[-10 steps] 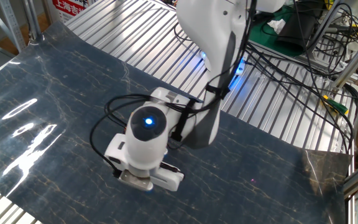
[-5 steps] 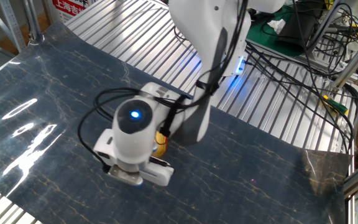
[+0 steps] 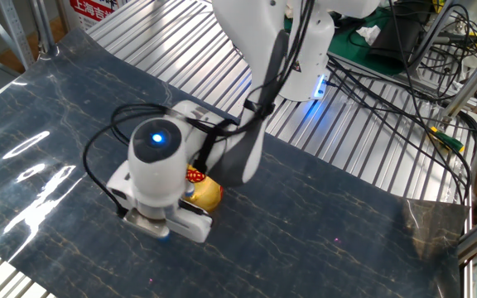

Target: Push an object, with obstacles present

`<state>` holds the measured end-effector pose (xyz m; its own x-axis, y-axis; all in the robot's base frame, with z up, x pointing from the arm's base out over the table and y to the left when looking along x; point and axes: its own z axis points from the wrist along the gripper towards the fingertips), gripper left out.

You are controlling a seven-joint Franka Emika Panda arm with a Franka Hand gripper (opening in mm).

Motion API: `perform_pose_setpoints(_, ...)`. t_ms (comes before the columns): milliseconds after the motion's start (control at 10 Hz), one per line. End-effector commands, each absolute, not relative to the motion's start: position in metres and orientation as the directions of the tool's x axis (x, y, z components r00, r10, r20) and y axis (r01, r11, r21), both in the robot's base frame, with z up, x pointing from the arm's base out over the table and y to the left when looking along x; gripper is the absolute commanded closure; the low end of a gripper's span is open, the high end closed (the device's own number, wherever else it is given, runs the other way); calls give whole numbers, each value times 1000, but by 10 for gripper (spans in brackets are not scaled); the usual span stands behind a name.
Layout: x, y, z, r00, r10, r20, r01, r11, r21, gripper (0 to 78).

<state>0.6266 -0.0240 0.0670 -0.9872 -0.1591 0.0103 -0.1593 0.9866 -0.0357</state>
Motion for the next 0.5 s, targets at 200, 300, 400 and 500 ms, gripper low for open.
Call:
perform_pose_setpoints(200,629,-65,78,-991,-131,-13,-130,991,-40,776)
perform_pose_setpoints(300,628,-69,79,-991,-130,-14,-130,991,-43,776)
perform_pose_setpoints(400,628,-74,80,-991,-130,-15,-130,991,-44,776)
perform_pose_setpoints(500,628,-75,80,-991,-130,-15,-129,991,-44,776)
